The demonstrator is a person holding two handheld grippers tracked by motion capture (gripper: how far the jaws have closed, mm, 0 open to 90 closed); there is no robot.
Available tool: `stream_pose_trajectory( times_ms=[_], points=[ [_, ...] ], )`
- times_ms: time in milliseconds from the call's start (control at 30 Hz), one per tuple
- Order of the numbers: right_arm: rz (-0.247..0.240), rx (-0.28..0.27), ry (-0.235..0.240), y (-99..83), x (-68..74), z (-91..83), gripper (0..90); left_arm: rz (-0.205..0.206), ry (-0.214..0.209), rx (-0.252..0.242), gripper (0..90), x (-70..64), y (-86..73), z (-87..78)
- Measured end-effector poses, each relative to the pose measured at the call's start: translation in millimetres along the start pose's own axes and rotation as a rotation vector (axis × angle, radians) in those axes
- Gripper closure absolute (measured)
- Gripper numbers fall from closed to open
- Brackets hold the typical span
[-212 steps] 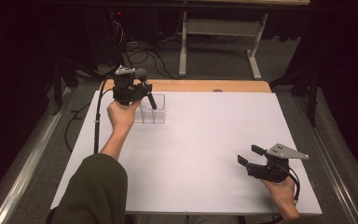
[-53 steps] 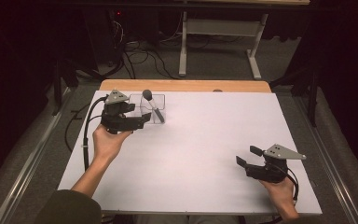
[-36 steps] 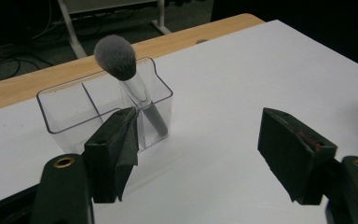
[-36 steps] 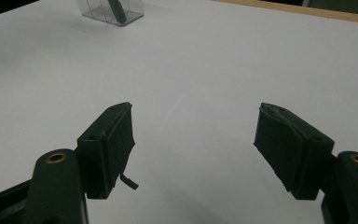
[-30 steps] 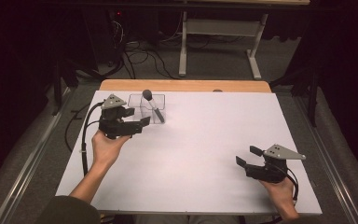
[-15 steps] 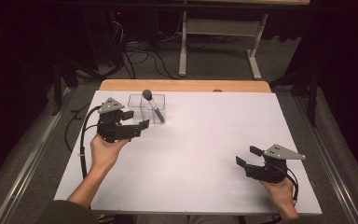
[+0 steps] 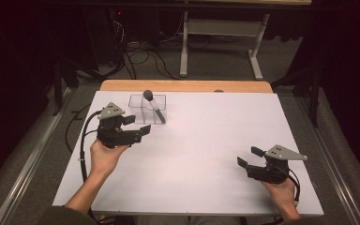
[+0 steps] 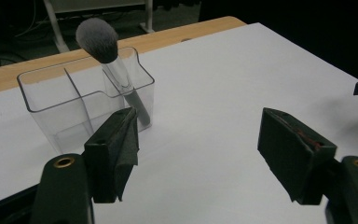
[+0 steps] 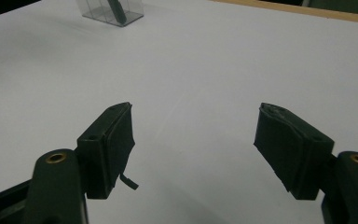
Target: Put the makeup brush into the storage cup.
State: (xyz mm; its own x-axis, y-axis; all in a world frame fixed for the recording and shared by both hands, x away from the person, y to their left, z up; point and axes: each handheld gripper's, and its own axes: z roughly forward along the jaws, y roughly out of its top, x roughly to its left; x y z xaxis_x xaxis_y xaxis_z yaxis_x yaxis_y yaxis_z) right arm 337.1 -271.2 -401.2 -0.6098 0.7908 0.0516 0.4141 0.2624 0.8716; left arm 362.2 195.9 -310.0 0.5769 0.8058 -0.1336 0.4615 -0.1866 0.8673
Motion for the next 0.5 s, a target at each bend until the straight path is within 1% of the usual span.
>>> stream_pose_trajectory(
  times_ms=[133,400,500],
  points=[
    [-0.001,0.001,0.000,-0.1,0.1,0.1,29.7,0.002,-0.009,0.000,29.4,-0.9,-2.6,-1.6],
    [-0.001,0.001,0.000,0.0,0.0,0.3,29.7,-0.007,-0.012,-0.002,29.5,0.6,-8.2,-3.7],
    [0.002,0.003,0.000,-0.3,-0.2,0.5,29.7,-0.003,-0.014,-0.003,29.6,0.0,-9.8,-4.2]
  ],
)
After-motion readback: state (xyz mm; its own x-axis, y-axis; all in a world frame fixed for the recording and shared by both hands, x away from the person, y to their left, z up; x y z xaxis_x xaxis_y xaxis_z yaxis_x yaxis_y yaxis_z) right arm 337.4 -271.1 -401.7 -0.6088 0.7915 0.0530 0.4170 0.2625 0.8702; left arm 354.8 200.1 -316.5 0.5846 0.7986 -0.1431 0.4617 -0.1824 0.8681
